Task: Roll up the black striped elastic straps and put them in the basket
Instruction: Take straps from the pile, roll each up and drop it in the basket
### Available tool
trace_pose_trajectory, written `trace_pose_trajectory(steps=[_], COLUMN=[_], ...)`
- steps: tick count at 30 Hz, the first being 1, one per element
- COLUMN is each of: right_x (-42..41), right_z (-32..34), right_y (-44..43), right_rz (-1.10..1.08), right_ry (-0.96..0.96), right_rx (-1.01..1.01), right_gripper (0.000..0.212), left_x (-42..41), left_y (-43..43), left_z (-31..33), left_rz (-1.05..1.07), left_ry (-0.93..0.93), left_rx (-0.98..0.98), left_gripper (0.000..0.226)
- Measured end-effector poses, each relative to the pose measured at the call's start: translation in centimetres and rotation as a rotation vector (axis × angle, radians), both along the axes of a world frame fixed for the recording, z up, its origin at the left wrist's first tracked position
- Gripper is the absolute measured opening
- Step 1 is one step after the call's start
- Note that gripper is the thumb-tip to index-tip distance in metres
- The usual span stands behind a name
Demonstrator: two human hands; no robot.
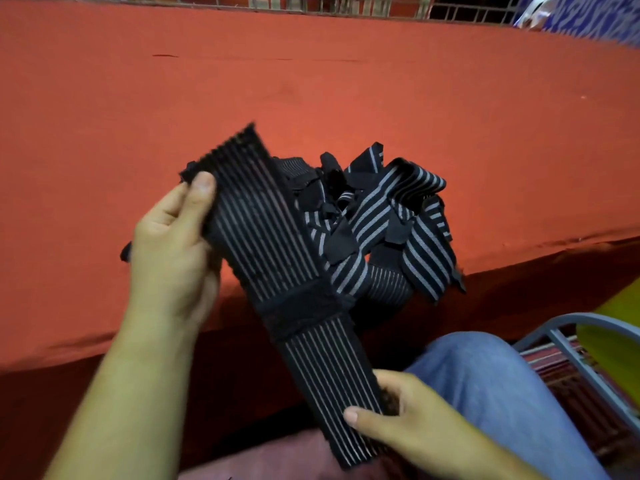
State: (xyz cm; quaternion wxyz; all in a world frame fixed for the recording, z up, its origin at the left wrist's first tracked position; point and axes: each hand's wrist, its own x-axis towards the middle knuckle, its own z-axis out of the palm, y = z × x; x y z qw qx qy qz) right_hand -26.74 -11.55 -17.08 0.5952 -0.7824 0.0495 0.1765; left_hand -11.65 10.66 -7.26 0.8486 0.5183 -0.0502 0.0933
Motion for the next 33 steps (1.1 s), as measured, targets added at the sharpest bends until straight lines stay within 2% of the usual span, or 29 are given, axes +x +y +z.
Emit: trace_pose_trajectory(steps=[2,5,7,10,15,18,21,23,27,29,31,32,33], right_x=[0.2,0.6,0.8,1.0,1.8,2.3,2.3,2.2,2.1,2.3,2.5,2.5,2.6], right_z=[-0.6,-0.3,0.6,2.9,8.1,9.8,10.9,11.2,11.1,11.0,10.9,10.8,10.9], right_y=[-0.3,-1.1,-1.8,-2.6,-2.3,-2.1,-1.8,-1.6,-1.3,-1.9,-2.6,-3.0,-3.2], right_rz=[-0.063,-0.152,-0.187,-0.279,-0.360,-0.316,-0.194,-0.145,-0.199,-0.312,-0.385,-0.409,-0.436], right_ry=[0.025,-0.003,-0.048,-0.075,-0.254,-0.258,-0.248,-0.280,-0.414,-0.456,-0.482,-0.488,-0.491], right_rx=[0.043,0.118,0.159,0.369,0.476,0.550,0.570,0.507,0.341,0.373,0.418,0.429,0.446], right_gripper=[0.016,0.018,0.037,0.062,0.037,0.019,0.044,0.049,0.041,0.029,0.040,0.046,0.043], left_x=[0.6,0.9,1.2,1.5,1.3,0.3,-0.5,-1.0,-1.5,-1.6,-1.7,-1.7,-1.7], left_y=[1.2,2.3,2.6,2.8,1.7,0.4,-0.7,-1.3,-1.7,-1.6,-1.5,-1.5,-1.6], left_z=[-0.1,-0.2,-0.3,-0.7,-1.7,-1.4,-1.1,-0.9,-0.6,-0.6,-0.5,-0.4,-0.4], left_rz=[0.080,0.161,0.214,0.243,0.112,0.021,-0.086,-0.153,-0.265,-0.289,-0.292,-0.288,-0.277], left_ry=[0.023,0.037,0.034,0.052,0.007,-0.096,-0.146,-0.176,-0.204,-0.191,-0.128,-0.095,-0.084], left_rx=[0.038,0.064,0.099,0.214,0.465,0.650,0.731,0.772,0.789,0.740,0.658,0.625,0.609], left_gripper=[0.028,0.025,0.024,0.028,0.025,0.026,0.031,0.035,0.016,0.028,0.040,0.040,0.033])
